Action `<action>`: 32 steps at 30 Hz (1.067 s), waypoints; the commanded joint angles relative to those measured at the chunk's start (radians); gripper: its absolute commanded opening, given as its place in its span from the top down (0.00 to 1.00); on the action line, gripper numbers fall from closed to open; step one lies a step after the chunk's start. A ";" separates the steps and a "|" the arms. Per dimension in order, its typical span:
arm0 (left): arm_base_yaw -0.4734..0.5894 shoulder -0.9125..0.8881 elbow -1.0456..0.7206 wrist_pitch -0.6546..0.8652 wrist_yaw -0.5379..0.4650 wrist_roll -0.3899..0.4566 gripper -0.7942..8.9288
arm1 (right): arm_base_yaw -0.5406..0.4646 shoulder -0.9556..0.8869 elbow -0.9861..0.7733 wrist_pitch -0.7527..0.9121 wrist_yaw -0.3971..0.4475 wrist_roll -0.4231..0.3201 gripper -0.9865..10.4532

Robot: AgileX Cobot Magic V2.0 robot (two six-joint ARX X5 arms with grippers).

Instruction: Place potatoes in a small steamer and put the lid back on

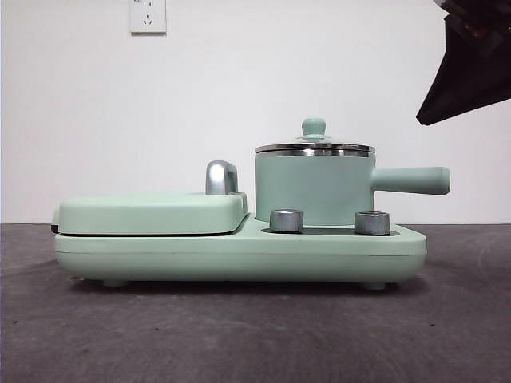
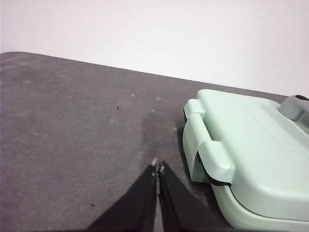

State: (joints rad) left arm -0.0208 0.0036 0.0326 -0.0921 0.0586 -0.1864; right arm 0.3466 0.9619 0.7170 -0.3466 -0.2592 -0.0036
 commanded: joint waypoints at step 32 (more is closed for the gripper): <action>0.001 0.000 -0.020 0.010 0.004 -0.016 0.91 | -0.307 -0.920 -0.703 0.319 0.223 -0.018 0.89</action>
State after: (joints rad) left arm -0.0208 0.0036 0.0326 -0.0925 0.0586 -0.1997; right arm 0.0391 0.0463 0.0246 -0.0311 -0.0372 -0.0505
